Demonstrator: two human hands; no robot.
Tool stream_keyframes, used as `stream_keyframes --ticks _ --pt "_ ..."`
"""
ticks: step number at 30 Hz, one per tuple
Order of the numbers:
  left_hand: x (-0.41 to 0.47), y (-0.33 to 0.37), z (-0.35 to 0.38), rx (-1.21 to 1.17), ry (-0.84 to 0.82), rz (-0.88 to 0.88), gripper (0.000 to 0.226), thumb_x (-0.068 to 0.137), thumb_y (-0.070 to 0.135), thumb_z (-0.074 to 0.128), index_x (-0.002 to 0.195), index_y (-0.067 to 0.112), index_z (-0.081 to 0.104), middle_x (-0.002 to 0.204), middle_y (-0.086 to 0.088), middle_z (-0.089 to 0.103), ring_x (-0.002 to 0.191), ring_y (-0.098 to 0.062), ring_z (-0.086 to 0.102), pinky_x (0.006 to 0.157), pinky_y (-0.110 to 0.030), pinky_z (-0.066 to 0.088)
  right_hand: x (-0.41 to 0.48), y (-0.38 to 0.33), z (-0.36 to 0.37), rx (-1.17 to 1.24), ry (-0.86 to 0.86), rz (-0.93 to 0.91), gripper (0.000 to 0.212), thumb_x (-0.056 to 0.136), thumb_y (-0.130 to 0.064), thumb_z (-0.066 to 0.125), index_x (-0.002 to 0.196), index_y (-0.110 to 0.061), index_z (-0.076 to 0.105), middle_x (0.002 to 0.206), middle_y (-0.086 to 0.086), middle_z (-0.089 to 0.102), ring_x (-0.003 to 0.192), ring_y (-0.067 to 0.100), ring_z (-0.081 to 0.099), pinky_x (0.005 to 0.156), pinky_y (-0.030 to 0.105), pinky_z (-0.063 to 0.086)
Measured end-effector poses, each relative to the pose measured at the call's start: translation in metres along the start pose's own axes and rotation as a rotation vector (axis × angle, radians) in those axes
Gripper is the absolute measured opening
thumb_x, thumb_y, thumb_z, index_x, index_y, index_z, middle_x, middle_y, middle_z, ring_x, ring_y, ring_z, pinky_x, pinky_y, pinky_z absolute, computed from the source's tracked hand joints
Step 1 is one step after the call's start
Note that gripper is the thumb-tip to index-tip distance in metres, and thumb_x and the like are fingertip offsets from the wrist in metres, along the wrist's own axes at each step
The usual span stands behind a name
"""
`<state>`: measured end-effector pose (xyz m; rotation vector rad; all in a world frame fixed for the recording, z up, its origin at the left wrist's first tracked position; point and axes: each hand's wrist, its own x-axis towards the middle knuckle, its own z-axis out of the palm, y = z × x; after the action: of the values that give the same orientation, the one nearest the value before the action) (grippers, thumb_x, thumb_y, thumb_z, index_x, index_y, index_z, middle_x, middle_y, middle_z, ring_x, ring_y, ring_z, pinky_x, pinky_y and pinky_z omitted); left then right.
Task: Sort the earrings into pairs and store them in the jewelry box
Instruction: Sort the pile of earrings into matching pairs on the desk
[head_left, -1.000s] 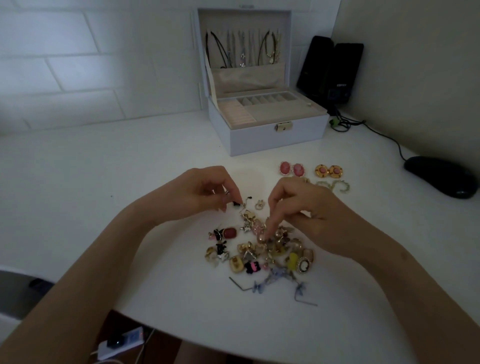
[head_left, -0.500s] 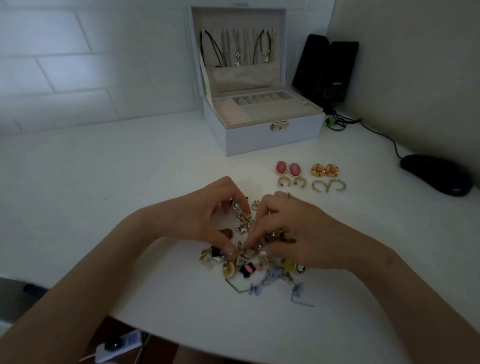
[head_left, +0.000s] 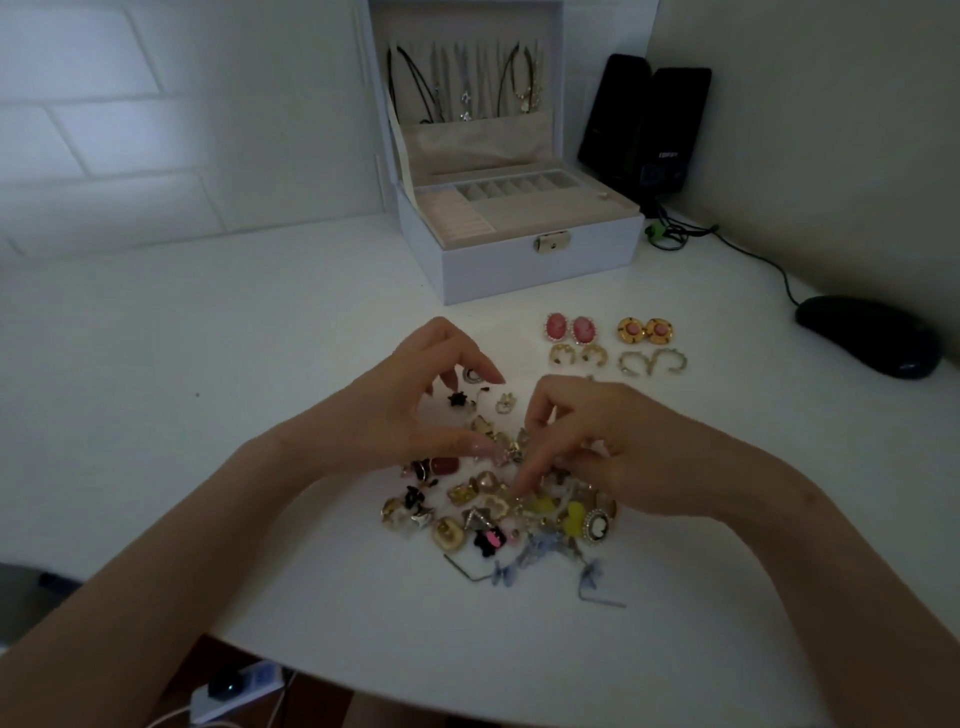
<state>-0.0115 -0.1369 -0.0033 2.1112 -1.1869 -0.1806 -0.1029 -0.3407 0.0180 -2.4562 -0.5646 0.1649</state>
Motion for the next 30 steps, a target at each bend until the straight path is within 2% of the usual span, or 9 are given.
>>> stream_keyframes --ticks 2,6,10,13,17,20,24,28,30 --pt "0.001 0.000 0.006 0.030 -0.003 0.047 0.059 0.067 0.062 0.065 0.114 0.027 0.055 0.109 0.010 0.044 0.102 -0.008 0.045 0.087 -0.013 0.038 0.000 0.000 -0.002 0.050 0.041 -0.023 0.044 0.084 0.006 0.056 0.086 -0.033 0.075 0.083 -0.019 0.050 0.083 0.004 0.051 0.067 0.017 0.041" --pt "0.002 0.002 0.010 0.036 -0.057 0.016 0.057 0.065 0.058 0.067 0.114 0.035 0.052 0.112 0.016 0.041 0.110 -0.005 0.041 0.095 -0.017 0.037 -0.006 0.005 -0.016 0.127 0.177 0.043 0.035 0.082 -0.003 0.066 0.078 -0.037 0.073 0.080 -0.018 0.054 0.079 0.005 0.053 0.067 0.016 0.041" --pt "0.001 -0.002 0.005 0.016 -0.136 0.034 0.063 0.064 0.062 0.068 0.119 0.038 0.048 0.116 0.017 0.039 0.114 -0.008 0.040 0.096 -0.013 0.034 -0.010 0.006 -0.023 0.102 0.070 0.156 0.022 0.076 -0.013 0.074 0.077 -0.036 0.071 0.078 -0.010 0.059 0.069 0.001 0.052 0.064 0.014 0.041" --pt "-0.002 -0.004 0.000 -0.003 -0.182 0.023 0.069 0.062 0.061 0.069 0.123 0.038 0.046 0.117 0.018 0.037 0.114 -0.005 0.040 0.095 -0.009 0.032 -0.009 0.007 -0.022 0.091 0.065 0.237 0.019 0.075 -0.015 0.076 0.078 -0.033 0.069 0.071 -0.009 0.058 0.061 -0.001 0.048 0.060 0.011 0.041" --pt "-0.002 -0.005 -0.001 -0.007 -0.193 0.017 0.072 0.063 0.063 0.068 0.126 0.038 0.044 0.118 0.017 0.037 0.113 -0.003 0.040 0.094 -0.008 0.032 -0.007 0.005 -0.016 0.083 0.032 0.238 0.014 0.073 -0.018 0.077 0.079 -0.028 0.070 0.069 -0.008 0.058 0.059 -0.002 0.049 0.056 0.011 0.042" --pt "-0.003 -0.004 -0.002 -0.013 -0.217 0.009 0.071 0.065 0.057 0.069 0.128 0.038 0.042 0.120 0.016 0.037 0.114 -0.004 0.040 0.093 -0.009 0.032 -0.011 0.005 -0.022 0.124 0.007 0.251 0.017 0.068 -0.024 0.081 0.078 -0.028 0.068 0.068 -0.009 0.059 0.058 0.001 0.049 0.055 0.016 0.042" --pt "-0.003 -0.005 -0.002 -0.028 -0.237 -0.013 0.072 0.065 0.055 0.068 0.129 0.036 0.042 0.120 0.016 0.036 0.114 -0.004 0.039 0.095 -0.011 0.033 -0.018 0.003 -0.027 0.129 -0.158 0.276 0.025 0.064 -0.025 0.083 0.077 -0.030 0.062 0.065 -0.012 0.053 0.055 -0.001 0.043 0.055 0.020 0.039" --pt "-0.001 -0.003 0.000 -0.072 -0.156 -0.023 0.063 0.068 0.064 0.063 0.122 0.036 0.050 0.114 0.016 0.043 0.109 -0.008 0.046 0.090 -0.012 0.037 -0.018 0.001 -0.021 0.054 -0.231 0.300 0.026 0.065 -0.026 0.083 0.076 -0.028 0.059 0.067 -0.009 0.050 0.059 0.005 0.043 0.057 0.025 0.038" --pt "0.002 -0.003 0.000 -0.087 -0.029 0.006 0.046 0.075 0.055 0.061 0.115 0.033 0.058 0.107 0.013 0.050 0.100 -0.012 0.052 0.085 -0.016 0.042 -0.018 0.000 -0.019 0.021 -0.248 0.285 0.024 0.066 -0.028 0.081 0.073 -0.030 0.059 0.067 -0.008 0.051 0.058 0.006 0.043 0.057 0.026 0.038"
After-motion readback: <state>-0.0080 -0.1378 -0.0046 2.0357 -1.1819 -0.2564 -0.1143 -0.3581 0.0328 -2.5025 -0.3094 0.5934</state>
